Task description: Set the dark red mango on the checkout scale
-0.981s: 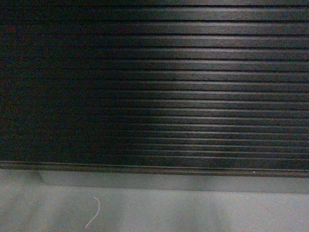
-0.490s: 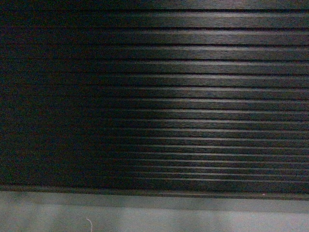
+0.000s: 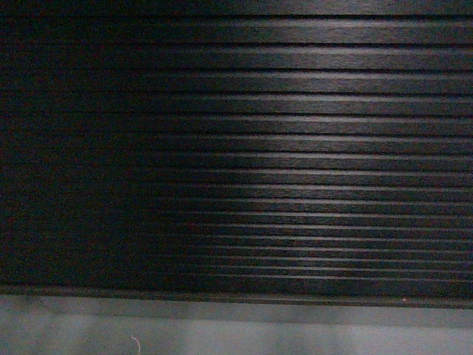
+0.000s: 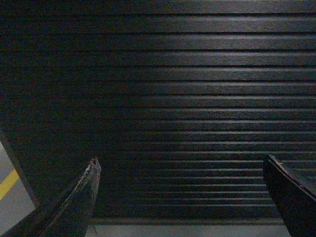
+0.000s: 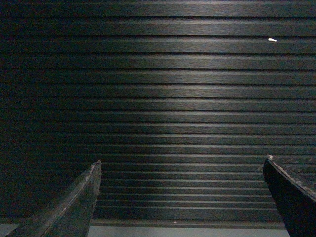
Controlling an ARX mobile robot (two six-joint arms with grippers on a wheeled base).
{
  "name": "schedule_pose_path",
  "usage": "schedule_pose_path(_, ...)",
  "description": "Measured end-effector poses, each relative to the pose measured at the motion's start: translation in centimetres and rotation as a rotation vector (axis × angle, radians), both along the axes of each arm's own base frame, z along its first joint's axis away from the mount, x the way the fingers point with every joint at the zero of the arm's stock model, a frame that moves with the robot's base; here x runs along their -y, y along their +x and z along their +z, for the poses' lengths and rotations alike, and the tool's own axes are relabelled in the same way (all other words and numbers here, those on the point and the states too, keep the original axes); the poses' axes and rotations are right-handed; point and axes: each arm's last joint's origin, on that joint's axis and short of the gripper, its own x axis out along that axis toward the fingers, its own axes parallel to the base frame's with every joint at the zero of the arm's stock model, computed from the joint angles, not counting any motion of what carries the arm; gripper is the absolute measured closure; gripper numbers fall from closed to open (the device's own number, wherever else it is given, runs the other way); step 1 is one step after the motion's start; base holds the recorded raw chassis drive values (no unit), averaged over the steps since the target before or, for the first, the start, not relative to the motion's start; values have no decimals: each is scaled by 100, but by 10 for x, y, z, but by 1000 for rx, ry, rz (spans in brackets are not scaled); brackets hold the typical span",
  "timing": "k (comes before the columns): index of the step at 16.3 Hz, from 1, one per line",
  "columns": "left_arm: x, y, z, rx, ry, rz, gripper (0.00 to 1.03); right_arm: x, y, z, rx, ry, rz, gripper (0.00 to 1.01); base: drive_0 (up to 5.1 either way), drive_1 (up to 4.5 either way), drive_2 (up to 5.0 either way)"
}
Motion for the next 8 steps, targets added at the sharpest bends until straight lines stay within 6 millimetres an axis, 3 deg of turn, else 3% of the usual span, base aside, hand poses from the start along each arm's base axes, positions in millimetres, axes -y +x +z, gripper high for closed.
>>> schedule_pose_path(8, 0, 0, 0, 0, 0, 0, 5, 0, 0, 0, 0, 0, 0, 3, 0, 0, 0)
